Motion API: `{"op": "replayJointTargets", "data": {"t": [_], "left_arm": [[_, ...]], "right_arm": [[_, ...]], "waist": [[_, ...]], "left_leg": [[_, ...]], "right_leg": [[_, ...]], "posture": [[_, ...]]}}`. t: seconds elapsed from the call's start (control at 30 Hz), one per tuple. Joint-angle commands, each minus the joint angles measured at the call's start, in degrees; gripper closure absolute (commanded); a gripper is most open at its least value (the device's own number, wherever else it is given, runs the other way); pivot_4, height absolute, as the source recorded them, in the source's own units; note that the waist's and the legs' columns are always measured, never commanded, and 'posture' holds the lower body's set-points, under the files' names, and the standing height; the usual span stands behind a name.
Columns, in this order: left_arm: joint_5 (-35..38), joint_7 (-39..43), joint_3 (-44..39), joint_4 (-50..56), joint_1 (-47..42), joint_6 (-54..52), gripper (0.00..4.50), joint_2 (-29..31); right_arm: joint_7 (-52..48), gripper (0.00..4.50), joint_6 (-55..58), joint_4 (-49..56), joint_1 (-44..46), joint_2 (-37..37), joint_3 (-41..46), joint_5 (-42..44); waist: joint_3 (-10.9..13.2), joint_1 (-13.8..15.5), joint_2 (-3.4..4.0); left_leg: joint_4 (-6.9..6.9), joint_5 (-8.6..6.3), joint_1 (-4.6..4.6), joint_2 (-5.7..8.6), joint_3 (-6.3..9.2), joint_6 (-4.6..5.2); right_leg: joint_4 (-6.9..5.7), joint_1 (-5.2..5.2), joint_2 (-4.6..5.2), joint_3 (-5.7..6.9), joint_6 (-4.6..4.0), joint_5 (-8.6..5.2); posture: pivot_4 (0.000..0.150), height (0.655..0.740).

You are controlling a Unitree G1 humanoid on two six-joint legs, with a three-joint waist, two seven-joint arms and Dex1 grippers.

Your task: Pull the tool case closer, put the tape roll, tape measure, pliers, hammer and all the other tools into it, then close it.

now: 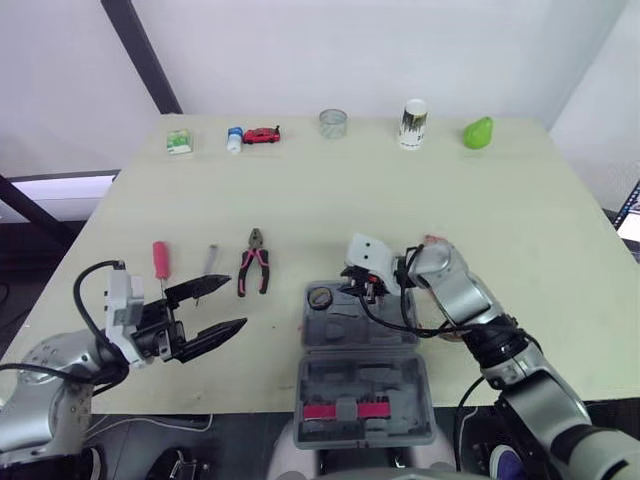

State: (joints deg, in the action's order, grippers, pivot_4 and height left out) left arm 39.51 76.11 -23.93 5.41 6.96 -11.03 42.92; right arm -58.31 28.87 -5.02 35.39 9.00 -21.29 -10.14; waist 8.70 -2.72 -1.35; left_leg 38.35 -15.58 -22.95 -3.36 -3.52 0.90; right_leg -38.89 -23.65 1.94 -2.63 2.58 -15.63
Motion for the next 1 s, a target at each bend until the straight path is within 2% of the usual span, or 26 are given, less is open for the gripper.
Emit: {"op": "replayJointTargets", "data": {"t": [0.03,0.3,1.0], "left_arm": [[0.4,0.9,0.0,-0.4,-1.1,-0.5,0.00,1.2],[0.3,2.3,0.2,-1.8,-3.0,-1.5,0.00,2.8],[0.1,2.9,-0.3,-2.8,-2.8,-1.3,0.00,3.8]], "right_arm": [[4.7,3.05,-3.1,2.8,-2.8,-2.3,1.5,3.4],[10.4,3.05,-7.3,-1.9,-6.6,-4.8,0.7,6.6],[12.8,3.05,-14.9,-16.5,-6.6,-6.5,-1.5,7.4]], "waist": [[0.0,0.2,0.00],[0.0,0.3,-0.04],[0.0,0.1,-0.04]], "left_leg": [[-0.01,0.00,0.00,0.00,0.04,0.00],[0.00,0.00,-0.02,0.03,0.05,0.00],[-0.01,0.00,0.01,0.01,0.07,0.00]], "right_leg": [[0.01,0.00,0.00,0.00,0.00,0.00],[0.04,0.01,0.07,-0.02,0.01,0.00],[0.01,0.01,0.04,-0.02,0.01,0.00]], "posture": [[0.150,0.7400],[0.150,0.7400],[0.150,0.7400]]}}
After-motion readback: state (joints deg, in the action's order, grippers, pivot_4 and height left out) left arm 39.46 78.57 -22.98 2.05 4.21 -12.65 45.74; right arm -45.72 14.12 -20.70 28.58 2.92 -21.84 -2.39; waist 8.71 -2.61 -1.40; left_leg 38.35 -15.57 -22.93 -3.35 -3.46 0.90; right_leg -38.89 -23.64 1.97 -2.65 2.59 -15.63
